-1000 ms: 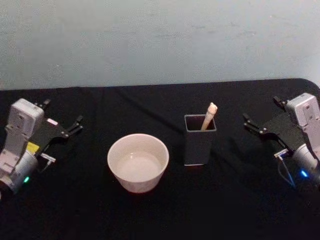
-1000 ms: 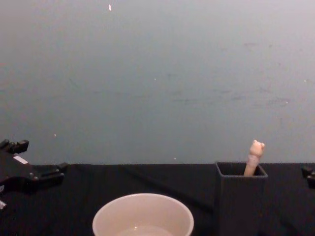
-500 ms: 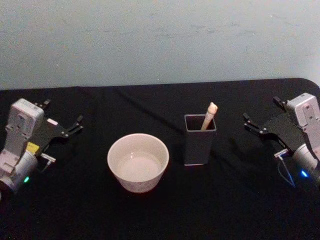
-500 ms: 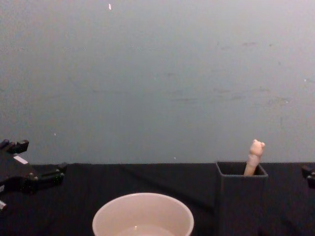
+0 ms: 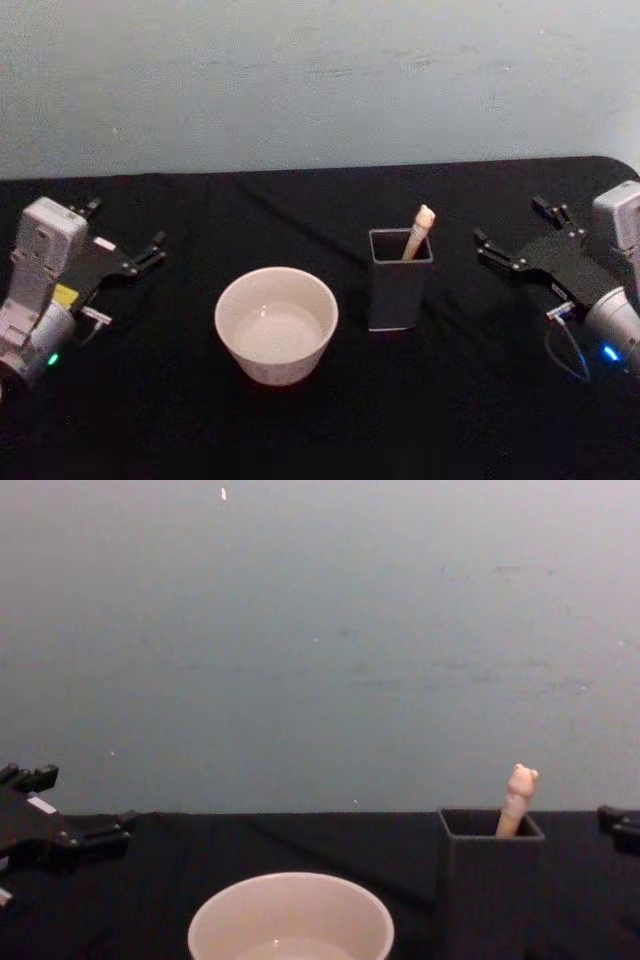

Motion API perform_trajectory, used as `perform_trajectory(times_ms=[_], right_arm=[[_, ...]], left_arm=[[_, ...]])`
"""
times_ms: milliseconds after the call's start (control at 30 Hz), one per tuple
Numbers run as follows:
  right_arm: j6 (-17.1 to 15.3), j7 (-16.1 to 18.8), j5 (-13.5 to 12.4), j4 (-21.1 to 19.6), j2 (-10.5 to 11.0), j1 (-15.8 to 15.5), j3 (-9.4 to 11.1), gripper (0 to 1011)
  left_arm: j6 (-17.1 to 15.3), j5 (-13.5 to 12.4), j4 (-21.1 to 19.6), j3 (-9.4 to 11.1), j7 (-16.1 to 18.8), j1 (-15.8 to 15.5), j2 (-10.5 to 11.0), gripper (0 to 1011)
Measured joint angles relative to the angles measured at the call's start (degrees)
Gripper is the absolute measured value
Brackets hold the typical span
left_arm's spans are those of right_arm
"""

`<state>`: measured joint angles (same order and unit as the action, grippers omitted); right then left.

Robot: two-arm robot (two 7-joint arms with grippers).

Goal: Pick up the stirring spoon with one hand, stir inside the cup, then place it back in its original position.

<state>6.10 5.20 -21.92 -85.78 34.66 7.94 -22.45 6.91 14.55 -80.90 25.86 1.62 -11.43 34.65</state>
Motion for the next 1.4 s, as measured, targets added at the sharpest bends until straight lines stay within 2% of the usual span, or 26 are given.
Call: perform_trajectory(times_ms=[100, 133, 300, 400, 467, 733, 1033, 1200, 1400], right_arm=[[-1.0, 2.4, -3.2, -1.4, 0.0, -1.1, 1.1, 1000], [-1.7, 4.0, -5.3, -2.3, 0.0, -1.7, 1.7, 1002], [-3.7, 10.0, -10.9, -4.1, -0.2, -2.7, 2.9, 1002], [-4.5, 11.9, -12.5, -4.2, -0.7, -2.5, 3.0, 1000], [-5.5, 13.8, -13.7, -3.6, -1.8, -1.7, 2.9, 1000], [-7.3, 16.1, -13.7, -0.5, -5.2, 1.7, 1.6, 1002], [-7.6, 16.6, -10.7, 4.2, -8.9, 5.9, 0.4, 1002], [-8.0, 17.2, -9.7, 5.7, -10.0, 7.0, 0.2, 1002], [-8.4, 17.8, -9.0, 6.1, -10.4, 7.4, 0.2, 1002]], left_arm=[[0.0, 0.0, 0.0, 0.0, 0.0, 0.0, 0.0, 1001], [0.0, 0.0, 0.0, 0.0, 0.0, 0.0, 0.0, 1001], [0.0, 0.0, 0.0, 0.0, 0.0, 0.0, 0.0, 1001], [0.0, 0.0, 0.0, 0.0, 0.0, 0.0, 0.0, 1001], [0.0, 0.0, 0.0, 0.0, 0.0, 0.0, 0.0, 1001], [0.0, 0.0, 0.0, 0.0, 0.0, 0.0, 0.0, 1001], [0.0, 0.0, 0.0, 0.0, 0.0, 0.0, 0.0, 1002], [0.0, 0.0, 0.0, 0.0, 0.0, 0.0, 0.0, 1001], [0.0, 0.0, 0.0, 0.0, 0.0, 0.0, 0.0, 1002]])
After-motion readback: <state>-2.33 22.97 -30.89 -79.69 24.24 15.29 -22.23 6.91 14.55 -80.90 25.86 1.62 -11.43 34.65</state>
